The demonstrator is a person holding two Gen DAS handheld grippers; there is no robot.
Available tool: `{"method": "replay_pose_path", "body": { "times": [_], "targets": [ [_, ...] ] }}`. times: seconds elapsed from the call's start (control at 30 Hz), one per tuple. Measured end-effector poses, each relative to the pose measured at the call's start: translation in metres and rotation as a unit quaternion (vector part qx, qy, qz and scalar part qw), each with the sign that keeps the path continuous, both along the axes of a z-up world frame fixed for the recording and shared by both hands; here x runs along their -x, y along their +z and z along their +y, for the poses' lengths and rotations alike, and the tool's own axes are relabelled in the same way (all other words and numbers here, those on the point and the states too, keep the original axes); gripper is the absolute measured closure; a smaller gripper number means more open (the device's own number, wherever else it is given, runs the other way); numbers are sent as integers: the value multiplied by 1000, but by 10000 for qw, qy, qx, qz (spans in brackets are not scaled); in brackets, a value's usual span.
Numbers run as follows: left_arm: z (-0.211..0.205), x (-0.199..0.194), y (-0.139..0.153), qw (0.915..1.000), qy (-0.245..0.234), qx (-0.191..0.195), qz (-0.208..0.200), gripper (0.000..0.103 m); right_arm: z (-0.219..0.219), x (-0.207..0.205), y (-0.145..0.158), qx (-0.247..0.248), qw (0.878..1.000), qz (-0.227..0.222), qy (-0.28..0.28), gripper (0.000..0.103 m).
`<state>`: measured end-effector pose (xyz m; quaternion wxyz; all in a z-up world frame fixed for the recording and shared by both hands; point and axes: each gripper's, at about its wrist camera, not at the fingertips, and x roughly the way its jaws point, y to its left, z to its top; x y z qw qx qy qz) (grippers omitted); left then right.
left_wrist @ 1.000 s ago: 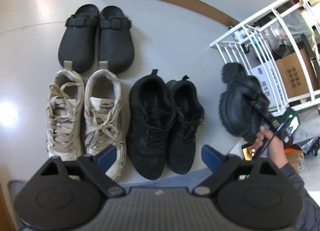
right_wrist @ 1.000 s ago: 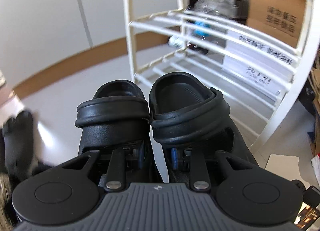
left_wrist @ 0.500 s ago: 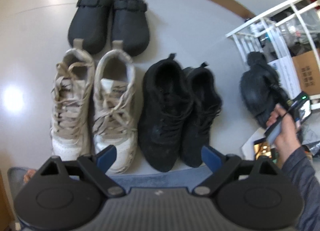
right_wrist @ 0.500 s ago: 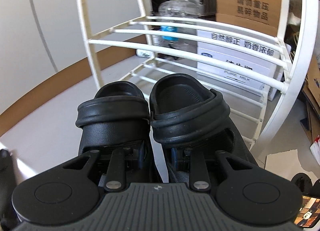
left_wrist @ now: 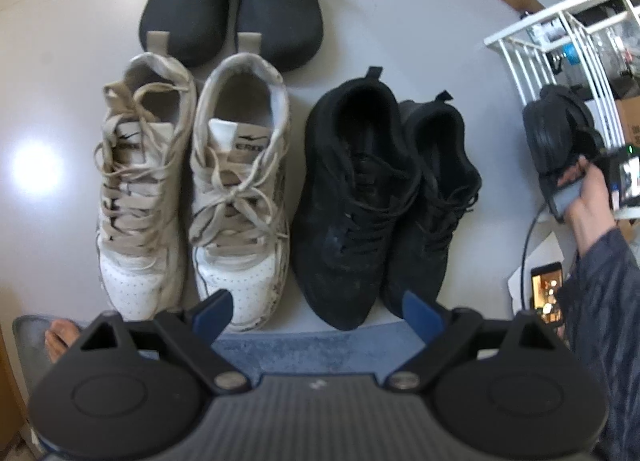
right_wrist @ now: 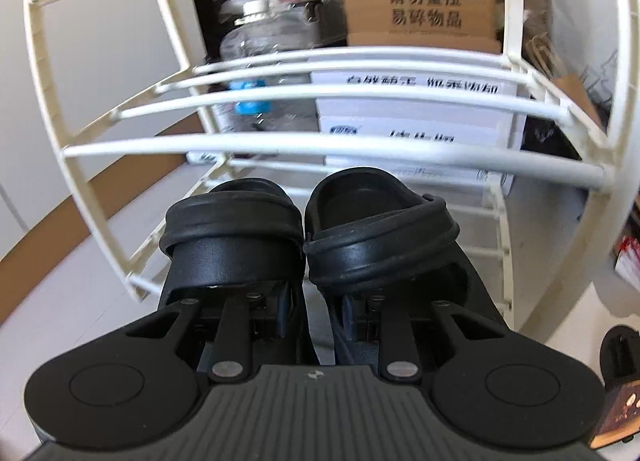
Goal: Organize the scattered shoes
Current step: 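Carry the black rubber clogs with the right tool onto the wire rack shelf, then open the right tool and release the clogs on the rack shelf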
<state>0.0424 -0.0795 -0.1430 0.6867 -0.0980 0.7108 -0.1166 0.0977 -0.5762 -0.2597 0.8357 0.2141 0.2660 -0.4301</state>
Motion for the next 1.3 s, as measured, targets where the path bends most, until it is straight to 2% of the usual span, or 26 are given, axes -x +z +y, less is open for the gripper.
{"method": "replay_pose_path", "body": {
  "times": [0.23, 0.37, 0.43, 0.47, 0.5, 0.57, 0.73, 0.8, 0.83, 1.03, 1.3],
  "targets": [
    [1, -6, -12, 9998, 42, 53, 185, 10, -17, -20, -11, 220, 9988, -143, -417, 74],
    [1, -9, -12, 9996, 145, 96, 207, 10, -30, -26, -14, 142, 9959, -236, -856, 73],
    [-1, -9, -13, 9994, 161, 174, 244, 10, -36, -32, -16, -41, 9941, -159, -1069, 67],
    [-3, -8, -13, 9991, 178, 250, 283, 10, -39, -34, -16, -112, 9938, -115, -1097, 57],
    [-3, -8, -13, 9989, 193, 298, 310, 10, -40, -37, -15, -160, 9935, -74, -1125, 51],
    [-6, -6, -12, 9981, 219, 428, 374, 10, -44, -41, -12, -266, 9929, -6, -1158, 47],
    [-7, -3, -8, 9981, 198, 470, 349, 10, -37, -45, -4, -350, 9929, 85, -1130, 33],
    [-6, -5, -5, 9979, 252, 498, 322, 10, -31, -44, -1, -361, 9933, 97, -1090, 17],
    [-5, -5, -3, 9979, 283, 498, 303, 10, -29, -43, 2, -382, 9937, 53, -1051, 14],
    [0, -1, 6, 9989, 313, 253, 222, 10, -17, -43, 17, -826, 9923, 157, -914, 13],
    [-5, 11, 28, 9992, 213, 344, 4, 10, 20, -28, 44, -1053, 9934, 447, 63, 13]
  ]
}}
